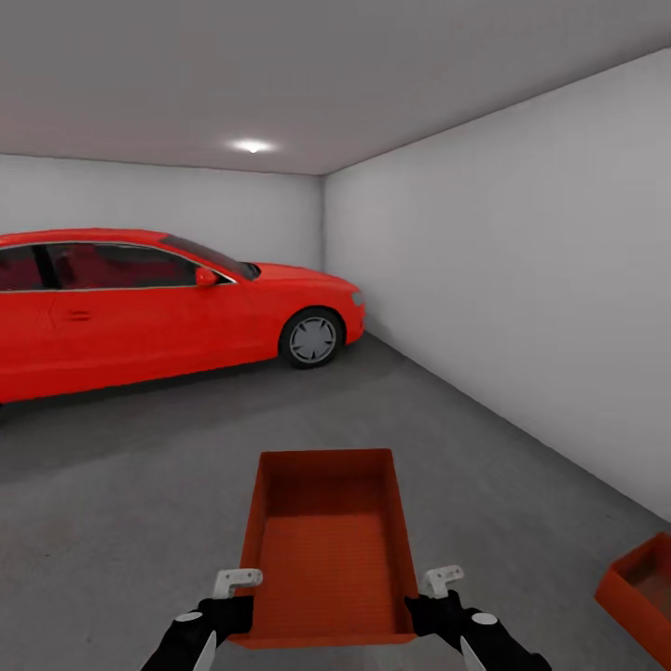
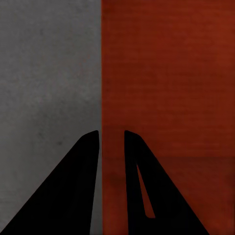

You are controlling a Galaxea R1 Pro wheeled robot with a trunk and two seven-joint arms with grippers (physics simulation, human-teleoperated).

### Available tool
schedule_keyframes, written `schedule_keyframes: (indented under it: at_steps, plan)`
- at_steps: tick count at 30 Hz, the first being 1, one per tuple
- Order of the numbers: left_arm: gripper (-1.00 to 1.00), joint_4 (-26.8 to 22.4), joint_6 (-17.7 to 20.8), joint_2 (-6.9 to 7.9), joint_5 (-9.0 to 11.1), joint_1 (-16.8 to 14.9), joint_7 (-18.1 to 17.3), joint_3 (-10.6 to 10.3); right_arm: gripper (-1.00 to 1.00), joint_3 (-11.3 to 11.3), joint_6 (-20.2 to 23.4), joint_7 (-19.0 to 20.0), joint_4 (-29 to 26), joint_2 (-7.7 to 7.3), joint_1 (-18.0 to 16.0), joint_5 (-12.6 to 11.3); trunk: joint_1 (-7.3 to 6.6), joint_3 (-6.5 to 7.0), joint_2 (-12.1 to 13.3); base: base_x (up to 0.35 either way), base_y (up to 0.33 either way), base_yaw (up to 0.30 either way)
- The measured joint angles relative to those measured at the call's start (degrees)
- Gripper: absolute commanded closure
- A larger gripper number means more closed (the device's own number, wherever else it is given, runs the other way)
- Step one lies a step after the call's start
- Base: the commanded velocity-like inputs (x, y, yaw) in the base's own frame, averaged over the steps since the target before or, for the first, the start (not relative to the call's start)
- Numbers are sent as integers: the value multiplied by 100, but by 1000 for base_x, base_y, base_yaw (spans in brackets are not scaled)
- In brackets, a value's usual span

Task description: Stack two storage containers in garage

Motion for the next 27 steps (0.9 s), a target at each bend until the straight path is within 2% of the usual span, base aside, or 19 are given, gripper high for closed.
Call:
schedule_keyframes:
  at_steps: [8,27]
  plan:
    - [100,0,0,0,-1,0,-1,0,100,-1,1,0,0,0,0,0,1,0,0,285,0,-300]
    - [100,0,0,0,-1,0,-1,0,100,-7,0,3,0,0,0,8,3,0,1,12,0,-300]
